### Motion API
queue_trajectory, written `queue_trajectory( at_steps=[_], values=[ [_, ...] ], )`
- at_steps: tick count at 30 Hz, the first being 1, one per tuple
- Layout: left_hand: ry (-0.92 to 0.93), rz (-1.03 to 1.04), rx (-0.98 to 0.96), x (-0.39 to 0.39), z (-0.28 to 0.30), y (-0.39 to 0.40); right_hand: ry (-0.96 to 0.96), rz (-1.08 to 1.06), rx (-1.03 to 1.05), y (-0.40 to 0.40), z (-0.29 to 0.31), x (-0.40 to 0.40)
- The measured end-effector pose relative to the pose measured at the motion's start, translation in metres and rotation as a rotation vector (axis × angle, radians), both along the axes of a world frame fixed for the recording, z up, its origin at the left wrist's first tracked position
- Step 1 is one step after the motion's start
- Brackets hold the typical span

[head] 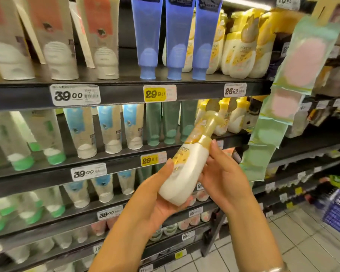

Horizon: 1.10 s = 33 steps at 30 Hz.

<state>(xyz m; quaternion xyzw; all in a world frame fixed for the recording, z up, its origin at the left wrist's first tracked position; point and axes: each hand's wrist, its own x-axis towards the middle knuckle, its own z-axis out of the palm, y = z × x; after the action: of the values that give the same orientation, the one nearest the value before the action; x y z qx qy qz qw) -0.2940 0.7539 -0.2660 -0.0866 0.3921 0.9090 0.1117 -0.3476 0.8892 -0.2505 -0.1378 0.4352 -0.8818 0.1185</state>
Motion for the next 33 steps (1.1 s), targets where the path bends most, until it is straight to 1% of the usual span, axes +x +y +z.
queue_trajectory(
  at_steps=[3, 8, 13, 16, 20, 22, 27, 30, 33],
  values=[
    [-0.084, -0.089, 0.114, 0.01, 0.0, -0.001, -0.056, -0.043, 0.045, -0.003, -0.003, 0.012],
    [-0.168, -0.245, 0.268, 0.019, -0.004, -0.002, -0.157, -0.109, 0.05, -0.001, -0.004, 0.023],
    [-0.155, -0.407, 0.304, 0.021, -0.004, -0.002, -0.265, -0.122, 0.06, 0.001, 0.006, 0.022],
    [-0.156, -0.451, 0.331, 0.019, -0.003, 0.001, -0.298, -0.099, 0.049, 0.003, 0.013, 0.02],
    [-0.174, -0.472, 0.375, 0.018, -0.001, 0.006, -0.316, -0.088, 0.038, 0.008, 0.017, 0.021],
    [-0.172, -0.454, 0.363, 0.018, -0.001, 0.011, -0.305, -0.102, 0.046, 0.013, 0.017, 0.022],
    [-0.142, -0.3, 0.318, 0.019, -0.006, 0.028, -0.142, -0.092, 0.121, 0.032, 0.014, 0.029],
    [-0.118, -0.268, 0.292, 0.019, -0.01, 0.04, -0.064, -0.104, 0.123, 0.044, 0.012, 0.033],
    [-0.112, -0.247, 0.281, 0.019, -0.016, 0.051, -0.028, -0.099, 0.099, 0.058, 0.007, 0.039]
  ],
)
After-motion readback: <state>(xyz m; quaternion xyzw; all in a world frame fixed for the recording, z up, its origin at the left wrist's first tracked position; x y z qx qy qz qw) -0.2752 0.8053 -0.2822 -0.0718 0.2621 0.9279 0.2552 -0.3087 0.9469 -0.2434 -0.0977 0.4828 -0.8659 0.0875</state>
